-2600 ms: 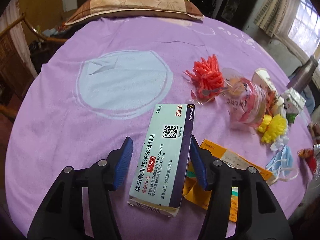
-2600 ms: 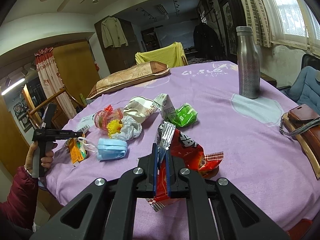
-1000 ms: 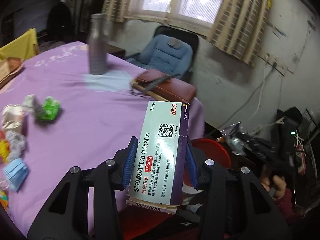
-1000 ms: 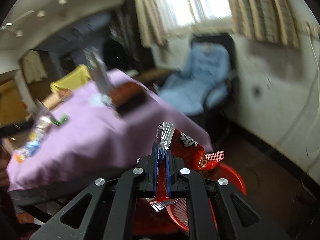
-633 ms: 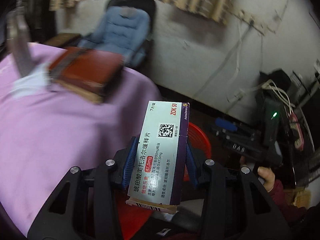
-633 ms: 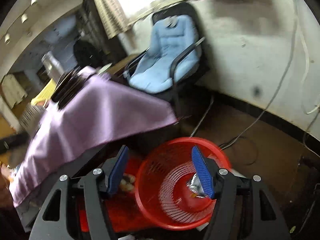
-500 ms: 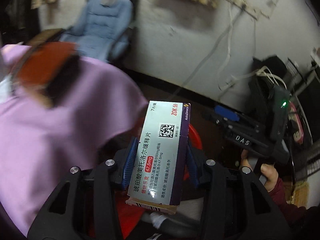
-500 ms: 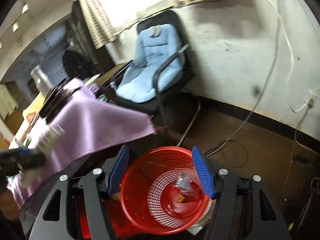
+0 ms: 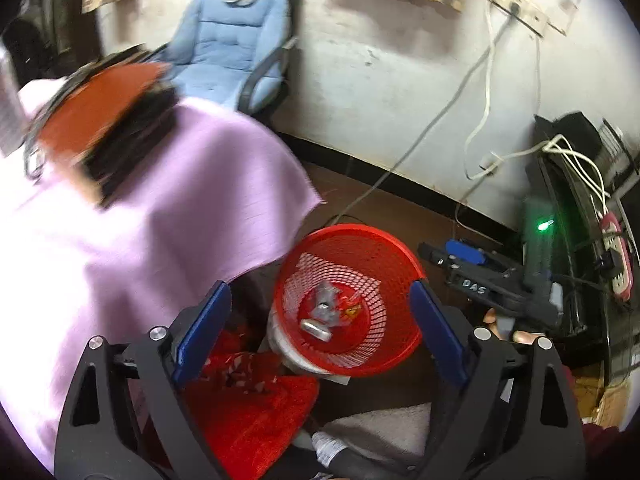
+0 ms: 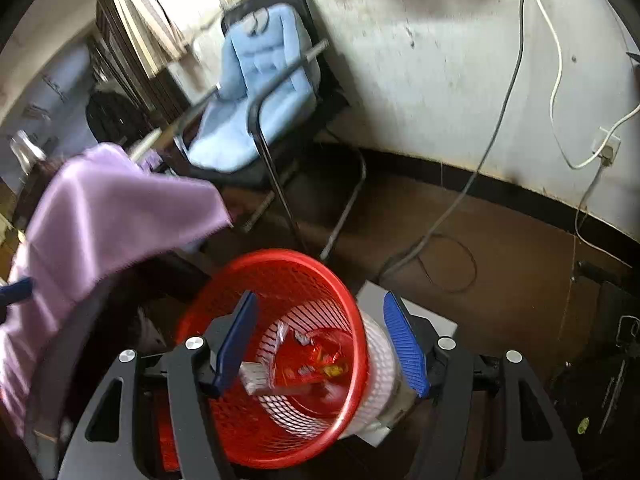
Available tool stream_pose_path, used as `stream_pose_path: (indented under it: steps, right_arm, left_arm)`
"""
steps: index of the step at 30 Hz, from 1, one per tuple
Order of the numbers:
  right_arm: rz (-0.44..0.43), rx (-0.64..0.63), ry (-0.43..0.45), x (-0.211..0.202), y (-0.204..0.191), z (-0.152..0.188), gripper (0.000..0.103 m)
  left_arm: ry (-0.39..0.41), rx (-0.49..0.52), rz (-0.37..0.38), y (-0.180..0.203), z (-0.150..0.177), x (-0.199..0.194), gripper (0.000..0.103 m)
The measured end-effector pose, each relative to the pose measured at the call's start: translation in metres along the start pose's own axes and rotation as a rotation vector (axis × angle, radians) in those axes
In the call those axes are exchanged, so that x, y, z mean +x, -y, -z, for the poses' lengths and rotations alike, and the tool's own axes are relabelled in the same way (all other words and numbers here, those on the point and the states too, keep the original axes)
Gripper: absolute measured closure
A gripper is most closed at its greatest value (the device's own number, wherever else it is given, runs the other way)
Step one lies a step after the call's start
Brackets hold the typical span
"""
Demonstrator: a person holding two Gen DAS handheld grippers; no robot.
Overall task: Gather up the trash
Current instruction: 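Swing both tools back from the wastebasket to the table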
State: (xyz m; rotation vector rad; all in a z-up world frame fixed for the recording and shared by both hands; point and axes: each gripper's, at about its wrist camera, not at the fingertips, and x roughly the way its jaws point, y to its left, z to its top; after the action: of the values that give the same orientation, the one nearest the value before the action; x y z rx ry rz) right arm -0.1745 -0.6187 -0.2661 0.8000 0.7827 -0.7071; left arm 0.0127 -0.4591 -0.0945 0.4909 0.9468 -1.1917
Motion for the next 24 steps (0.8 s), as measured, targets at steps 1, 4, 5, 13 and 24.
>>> stream_pose_path:
  steps: [1, 4, 5, 13, 24]
  right_arm:
    - [0.015, 0.0, -0.022, 0.009, 0.001, 0.003, 0.038]
    - [0.018, -0.003, -0.091, 0.029, 0.002, 0.011, 0.038]
    - [0.018, -0.008, -0.104, 0.032, 0.002, 0.014, 0.038]
    - [-0.034, -0.065, -0.232, 0.055, -0.022, 0.041, 0.034]
    - [-0.09, -0.1, -0.339, 0.059, -0.047, 0.064, 0.028]
  left_arm:
    - [0.004, -0.011, -0.006, -0.005, 0.001, -0.004, 0.016]
    - [0.025, -0.047, -0.018, -0.019, 0.009, -0.02, 0.014]
    - [0.034, -0.056, -0.027, -0.024, 0.01, -0.025, 0.014]
    - [0.071, -0.101, -0.072, -0.042, 0.023, -0.051, 0.013]
    - [0.111, -0.149, -0.11, -0.063, 0.039, -0.079, 0.013]
